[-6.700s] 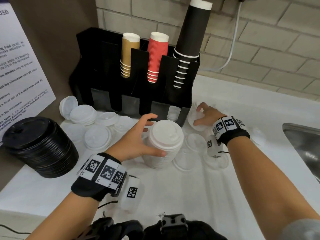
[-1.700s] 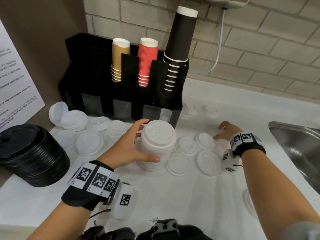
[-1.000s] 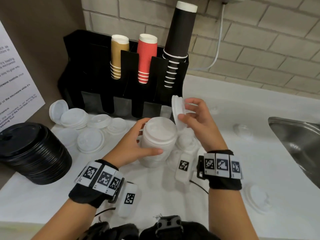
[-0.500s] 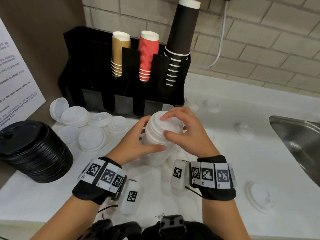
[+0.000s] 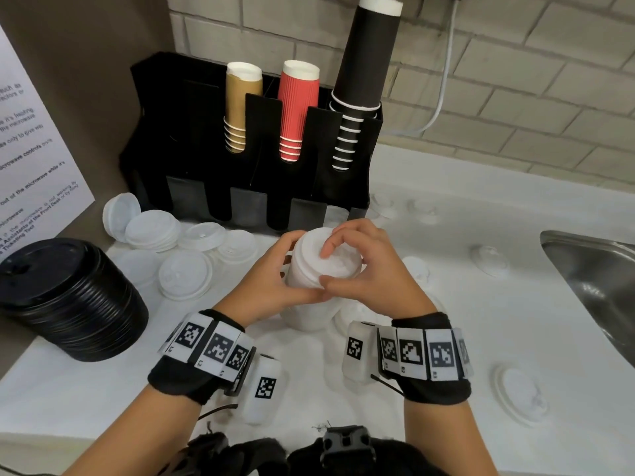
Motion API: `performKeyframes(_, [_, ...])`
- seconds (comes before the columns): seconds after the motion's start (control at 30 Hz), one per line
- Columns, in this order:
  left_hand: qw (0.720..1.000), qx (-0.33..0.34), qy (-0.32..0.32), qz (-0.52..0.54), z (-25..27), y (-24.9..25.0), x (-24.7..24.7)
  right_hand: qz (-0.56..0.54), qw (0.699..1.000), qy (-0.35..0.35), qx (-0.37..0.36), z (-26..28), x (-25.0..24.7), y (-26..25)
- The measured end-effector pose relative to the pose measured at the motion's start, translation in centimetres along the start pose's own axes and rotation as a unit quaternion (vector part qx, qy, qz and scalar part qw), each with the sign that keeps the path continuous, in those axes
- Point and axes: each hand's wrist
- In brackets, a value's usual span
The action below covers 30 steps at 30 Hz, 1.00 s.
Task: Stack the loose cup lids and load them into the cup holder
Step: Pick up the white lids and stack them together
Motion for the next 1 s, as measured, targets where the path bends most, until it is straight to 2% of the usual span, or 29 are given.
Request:
performKeyframes(0.07, [1.0, -0.003, -0.007, -0.004, -0.1, -0.1, -0.2, -0.012, 1.0, -0.004, -0.011, 0.0, -0.6, 0.7])
performKeyframes(0.1, [1.0, -0.008, -0.013, -0.008, -0.1, 0.0, -0.3, -0.035, 0.999, 0.022, -0.009, -0.2, -1.1, 1.2])
performKeyframes(0.13, [1.0, -0.012, -0.016, -0.015, 0.0, 0.1, -0.6, -0.074, 0.995, 0.073, 0.005, -0.8, -1.6, 1.9])
performKeyframes(0.2, [0.999, -0.015, -0.019, -0.028, 0.0, 0.3, -1.0, -0.158, 0.961, 0.212, 0.08, -2.7, -2.9, 3.9])
performKeyframes(0.23, [0.999, -0.016, -0.013, -0.031, 0.0, 0.4, -1.2, -0.165, 0.941, 0.267, 0.127, -4.2, -3.4, 5.4])
performKeyframes(0.27, [0.999, -0.018, -0.006, -0.029, 0.1, 0.6, -1.3, -0.132, 0.934, 0.282, 0.177, -5.9, -3.9, 7.0])
performKeyframes(0.3, [1.0, -0.019, 0.001, -0.025, 0.0, 0.7, -1.4, -0.076, 0.939, 0.249, 0.226, -7.6, -4.3, 8.7])
performKeyframes(0.37, [0.999, -0.023, 0.016, -0.018, 0.0, 0.9, -1.6, 0.07, 0.949, 0.091, 0.294, -10.6, -4.3, 11.5])
performKeyframes(0.43, [0.999, -0.026, 0.027, -0.017, 0.0, 1.1, -1.7, 0.204, 0.927, -0.052, 0.312, -12.2, -3.8, 12.7])
performKeyframes(0.47, [0.999, -0.027, 0.031, -0.019, 0.0, 1.3, -1.8, 0.262, 0.912, -0.089, 0.302, -12.7, -3.4, 13.1])
performKeyframes(0.57, [0.998, -0.031, 0.04, -0.022, 0.0, 1.7, -2.0, 0.369, 0.881, -0.126, 0.266, -13.2, -2.3, 13.5])
performKeyframes(0.7, [0.998, -0.035, 0.045, -0.025, -0.1, 1.8, -2.2, 0.403, 0.867, -0.134, 0.261, -13.9, -1.8, 13.2])
performKeyframes(0.8, [0.998, -0.037, 0.044, -0.027, -0.2, 1.9, -2.1, 0.465, 0.837, -0.171, 0.232, -14.2, -1.6, 13.2])
performKeyframes(0.87, [0.998, -0.037, 0.04, -0.027, -0.2, 1.9, -2.1, 0.464, 0.84, -0.181, 0.214, -14.0, -1.5, 13.3])
performKeyframes(1.0, [0.998, -0.038, 0.038, -0.018, -0.2, 1.8, -1.9, 0.412, 0.873, -0.182, 0.187, -13.7, -1.6, 13.3])
Point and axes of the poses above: each hand's wrist, its own z-axis away from the middle knuckle, its own x-axis out of the palm, y = z × x, and after that the axes turned 10 degrees about y, right-handed
